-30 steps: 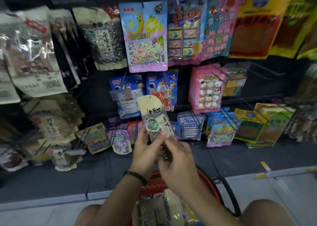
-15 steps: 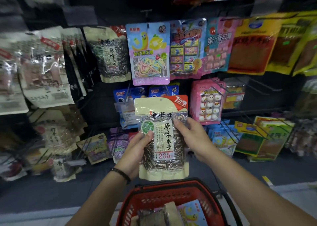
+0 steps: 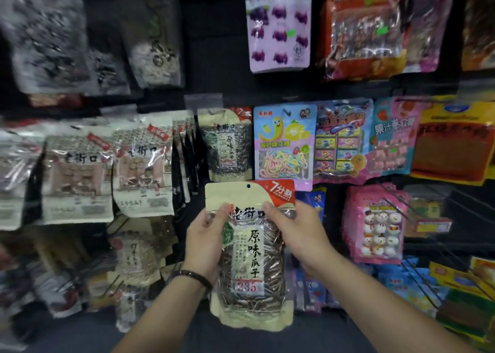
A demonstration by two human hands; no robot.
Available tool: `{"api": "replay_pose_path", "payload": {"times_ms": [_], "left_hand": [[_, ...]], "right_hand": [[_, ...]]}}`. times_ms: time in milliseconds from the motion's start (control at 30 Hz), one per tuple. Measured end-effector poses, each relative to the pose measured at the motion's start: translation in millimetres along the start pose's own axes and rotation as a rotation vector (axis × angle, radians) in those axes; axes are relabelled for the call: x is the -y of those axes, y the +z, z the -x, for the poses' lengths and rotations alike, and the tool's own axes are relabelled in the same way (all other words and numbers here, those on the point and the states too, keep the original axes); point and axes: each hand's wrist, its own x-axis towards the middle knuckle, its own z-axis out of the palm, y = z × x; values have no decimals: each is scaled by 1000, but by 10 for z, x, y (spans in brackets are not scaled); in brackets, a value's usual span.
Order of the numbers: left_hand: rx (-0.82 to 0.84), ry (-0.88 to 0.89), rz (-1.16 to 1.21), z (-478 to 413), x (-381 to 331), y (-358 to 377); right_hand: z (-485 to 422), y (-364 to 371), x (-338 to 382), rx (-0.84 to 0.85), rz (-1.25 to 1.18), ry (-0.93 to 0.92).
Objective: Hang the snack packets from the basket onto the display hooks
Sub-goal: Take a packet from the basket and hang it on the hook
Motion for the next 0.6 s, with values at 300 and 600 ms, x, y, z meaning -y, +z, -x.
{"api": "replay_pose_path", "payload": {"times_ms": [300,600], "left_hand": [[-30,-14,33,-684,-880,-156],[-197,49,-49,-1466,-1249,-132]], "right_hand": [[-950,723,674,-72,-68,-35],[-1545,971,1045,-122,-131,-63]]}}
